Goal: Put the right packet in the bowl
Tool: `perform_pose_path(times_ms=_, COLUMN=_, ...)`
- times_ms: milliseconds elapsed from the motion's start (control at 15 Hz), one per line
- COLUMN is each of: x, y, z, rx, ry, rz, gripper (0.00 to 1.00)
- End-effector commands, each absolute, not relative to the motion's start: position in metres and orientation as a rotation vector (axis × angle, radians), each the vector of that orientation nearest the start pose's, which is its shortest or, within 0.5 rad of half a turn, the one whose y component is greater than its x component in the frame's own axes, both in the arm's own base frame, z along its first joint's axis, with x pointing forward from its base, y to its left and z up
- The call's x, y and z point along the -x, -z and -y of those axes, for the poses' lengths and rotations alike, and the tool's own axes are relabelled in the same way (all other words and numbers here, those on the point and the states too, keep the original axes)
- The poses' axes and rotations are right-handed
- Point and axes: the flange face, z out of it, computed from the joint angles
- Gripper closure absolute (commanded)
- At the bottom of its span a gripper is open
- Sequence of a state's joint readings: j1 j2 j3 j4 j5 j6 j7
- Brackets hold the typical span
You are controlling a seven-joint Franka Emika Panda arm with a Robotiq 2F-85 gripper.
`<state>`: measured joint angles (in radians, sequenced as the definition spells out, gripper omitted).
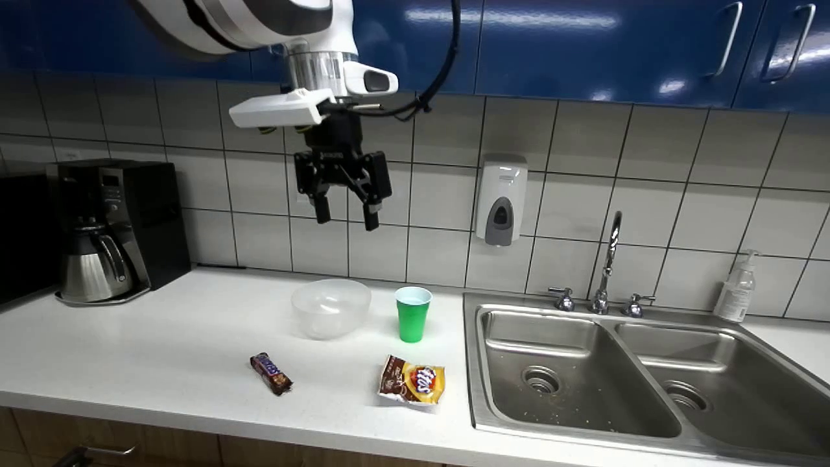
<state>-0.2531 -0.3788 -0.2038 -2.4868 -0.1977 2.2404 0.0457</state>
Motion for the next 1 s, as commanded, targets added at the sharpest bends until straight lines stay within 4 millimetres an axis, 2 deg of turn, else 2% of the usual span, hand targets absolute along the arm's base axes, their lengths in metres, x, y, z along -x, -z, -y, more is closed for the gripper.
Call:
perform_pose_path(times_ms=0, x=-0.387, y=-0.401, z=0.215, rx=3.166, ry=0.233, rz=-0.749, gripper=0.00)
perform_pose_path(times_ms=400, x=-0.398, y=-0.337, z=0.230, rx=3.129, ry=0.282, rz=-0.908, gripper=0.00)
perform_pose_path(times_ms=933, x=-0.426, y=-0.261, z=0.243, rx=3.144, ry=0.319, rz=-1.071, gripper=0.00)
